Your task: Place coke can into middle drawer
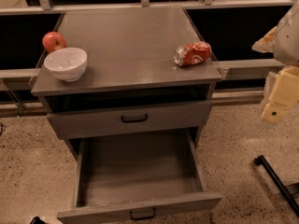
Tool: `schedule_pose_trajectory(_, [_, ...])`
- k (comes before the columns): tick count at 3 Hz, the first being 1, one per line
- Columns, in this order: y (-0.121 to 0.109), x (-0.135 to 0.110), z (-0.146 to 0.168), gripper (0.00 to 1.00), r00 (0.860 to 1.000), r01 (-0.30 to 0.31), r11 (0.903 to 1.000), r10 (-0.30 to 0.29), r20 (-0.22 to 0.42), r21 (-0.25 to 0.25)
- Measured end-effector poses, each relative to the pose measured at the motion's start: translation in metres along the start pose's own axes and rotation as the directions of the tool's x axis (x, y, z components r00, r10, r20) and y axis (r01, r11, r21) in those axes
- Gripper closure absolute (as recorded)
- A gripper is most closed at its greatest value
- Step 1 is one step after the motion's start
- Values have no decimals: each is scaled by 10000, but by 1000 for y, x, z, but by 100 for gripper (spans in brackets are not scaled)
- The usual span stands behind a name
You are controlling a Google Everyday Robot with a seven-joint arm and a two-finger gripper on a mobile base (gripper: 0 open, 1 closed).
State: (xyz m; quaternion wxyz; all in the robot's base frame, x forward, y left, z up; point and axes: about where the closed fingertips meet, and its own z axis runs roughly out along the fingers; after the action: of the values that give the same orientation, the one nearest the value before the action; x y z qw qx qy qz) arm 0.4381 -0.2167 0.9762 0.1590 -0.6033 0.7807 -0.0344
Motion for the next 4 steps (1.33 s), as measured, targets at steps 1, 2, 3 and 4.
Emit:
schedule_pose_trajectory(1, [0, 0, 0, 0, 10000, 0, 10000, 0, 0, 0])
schedule_pose_trajectory(2, [-7, -11, 25, 0, 9959, 906, 9955, -904, 104, -272])
schedule_pose_trajectory(3, [-14, -48, 82, 0, 9463, 3185, 9447, -3121, 842, -779])
schedule_pose_trajectory(4, [-14, -51, 88, 0, 9064, 4183, 9052, -4107, 989, -745])
